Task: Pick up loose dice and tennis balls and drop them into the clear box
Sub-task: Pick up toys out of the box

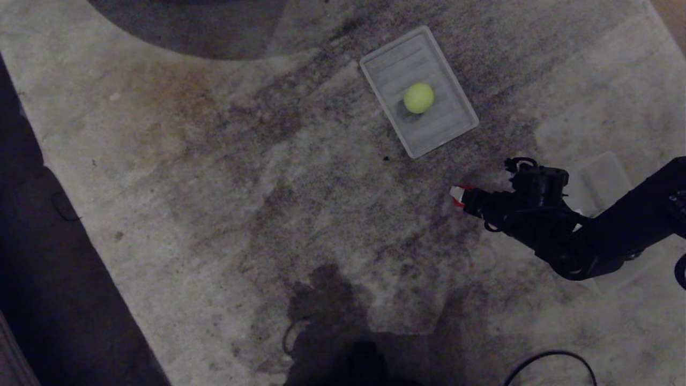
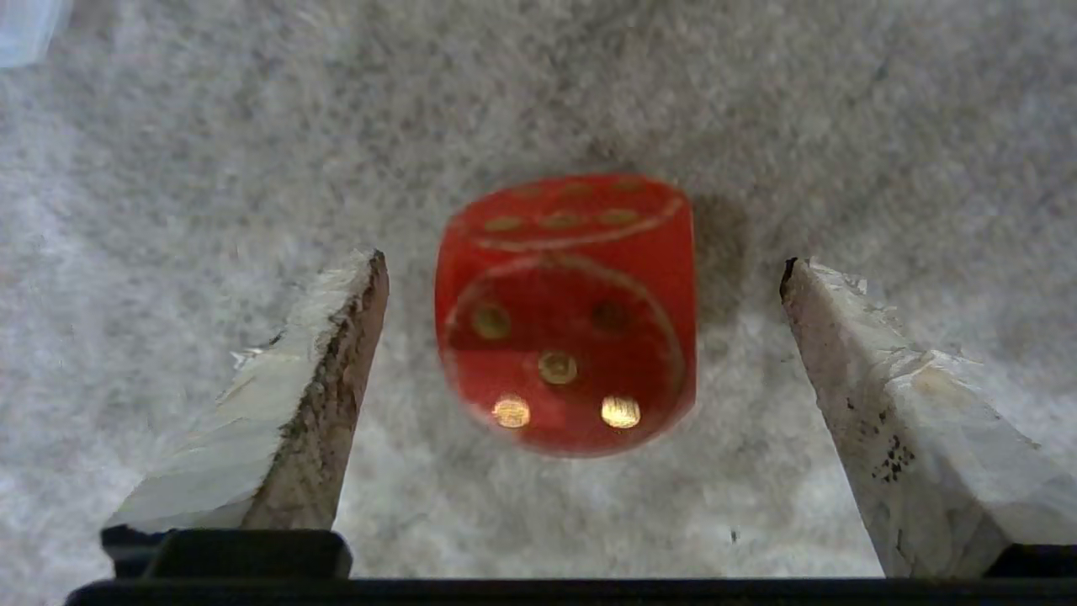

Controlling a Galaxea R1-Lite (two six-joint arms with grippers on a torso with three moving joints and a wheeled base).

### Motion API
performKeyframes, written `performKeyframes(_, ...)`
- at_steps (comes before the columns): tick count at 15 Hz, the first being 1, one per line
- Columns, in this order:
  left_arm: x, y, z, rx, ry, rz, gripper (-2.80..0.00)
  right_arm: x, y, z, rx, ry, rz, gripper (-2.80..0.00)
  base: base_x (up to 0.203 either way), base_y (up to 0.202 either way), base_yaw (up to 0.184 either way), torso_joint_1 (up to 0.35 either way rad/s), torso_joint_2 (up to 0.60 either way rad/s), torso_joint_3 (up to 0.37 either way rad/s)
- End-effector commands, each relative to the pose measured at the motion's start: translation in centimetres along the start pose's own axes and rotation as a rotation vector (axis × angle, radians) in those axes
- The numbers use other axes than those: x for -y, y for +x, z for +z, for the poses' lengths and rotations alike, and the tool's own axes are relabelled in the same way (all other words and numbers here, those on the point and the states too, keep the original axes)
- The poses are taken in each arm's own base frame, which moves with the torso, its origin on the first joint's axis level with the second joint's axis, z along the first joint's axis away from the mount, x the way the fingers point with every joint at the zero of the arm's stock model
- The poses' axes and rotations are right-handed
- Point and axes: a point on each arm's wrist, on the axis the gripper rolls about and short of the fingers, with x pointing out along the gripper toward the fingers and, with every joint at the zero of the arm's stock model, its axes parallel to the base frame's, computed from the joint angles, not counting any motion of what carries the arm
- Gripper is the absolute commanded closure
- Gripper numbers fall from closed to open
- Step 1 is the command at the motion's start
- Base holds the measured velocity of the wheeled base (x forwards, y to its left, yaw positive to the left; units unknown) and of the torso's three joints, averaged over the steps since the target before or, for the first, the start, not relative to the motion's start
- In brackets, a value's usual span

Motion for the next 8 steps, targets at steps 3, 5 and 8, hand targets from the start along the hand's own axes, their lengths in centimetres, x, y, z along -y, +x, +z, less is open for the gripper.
performKeyframes(3, 0.00, 0.02, -0.03, -0.002, -0.001, 0.001, 0.00, -0.07, 0.75, -0.27, 0.063, 0.005, 0.023, 0.00, 0.000, 0.000, 0.000, 0.000, 0.00, 0.000)
performKeyframes(5, 0.00, 0.01, -0.03, -0.001, -0.001, 0.000, 0.00, 0.11, 0.89, -0.53, 0.053, 0.006, 0.017, 0.00, 0.000, 0.000, 0.000, 0.000, 0.00, 0.000)
performKeyframes(8, 0.00, 0.02, -0.03, -0.002, -0.001, 0.001, 0.00, 0.31, 0.79, -0.77, 0.049, -0.027, -0.006, 0.00, 0.000, 0.000, 0.000, 0.000, 0.00, 0.000)
